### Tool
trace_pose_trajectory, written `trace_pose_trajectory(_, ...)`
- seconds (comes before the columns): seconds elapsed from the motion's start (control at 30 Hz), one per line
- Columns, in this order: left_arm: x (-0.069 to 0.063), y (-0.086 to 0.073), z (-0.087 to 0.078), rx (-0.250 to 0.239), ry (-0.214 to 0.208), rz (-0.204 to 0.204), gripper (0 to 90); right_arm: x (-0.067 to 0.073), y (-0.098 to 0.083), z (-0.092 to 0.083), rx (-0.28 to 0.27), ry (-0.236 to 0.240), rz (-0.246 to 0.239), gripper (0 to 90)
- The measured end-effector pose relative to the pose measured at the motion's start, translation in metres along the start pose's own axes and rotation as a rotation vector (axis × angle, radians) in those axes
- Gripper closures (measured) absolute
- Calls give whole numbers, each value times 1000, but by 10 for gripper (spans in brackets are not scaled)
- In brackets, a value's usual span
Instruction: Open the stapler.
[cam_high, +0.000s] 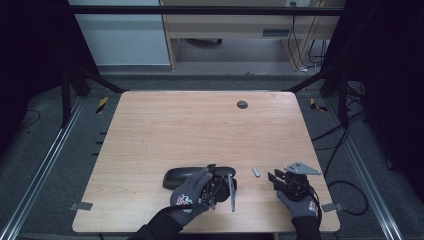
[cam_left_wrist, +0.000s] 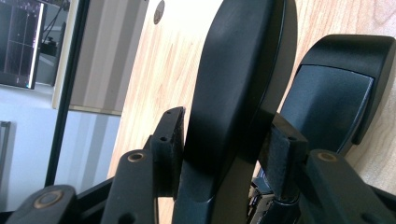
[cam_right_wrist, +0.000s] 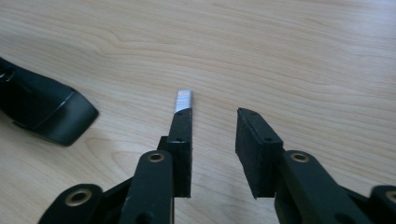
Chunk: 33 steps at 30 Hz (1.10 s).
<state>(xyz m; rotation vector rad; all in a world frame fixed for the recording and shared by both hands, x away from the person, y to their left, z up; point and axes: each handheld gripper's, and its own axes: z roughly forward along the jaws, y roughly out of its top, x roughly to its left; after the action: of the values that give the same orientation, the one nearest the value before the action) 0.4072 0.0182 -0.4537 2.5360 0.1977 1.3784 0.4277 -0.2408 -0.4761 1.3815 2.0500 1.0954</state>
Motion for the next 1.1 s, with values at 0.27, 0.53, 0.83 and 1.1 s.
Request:
trace_pose_trajectory(0.27,0,1,0,9,2,14,549,22,3,8,10,78,-19,753)
trace_pose_trajectory(0.53,0,1,0,7,4,15,552,45,5,18,28,149,-35,801)
trace_pose_trajectory(0.83,-1,1,0,8,9,19,554,65,9,27,8,202,-37,844)
trace_pose_trajectory(1.1,-3,1,0,5,21,24,558,78,8,35,22,225,-57,873)
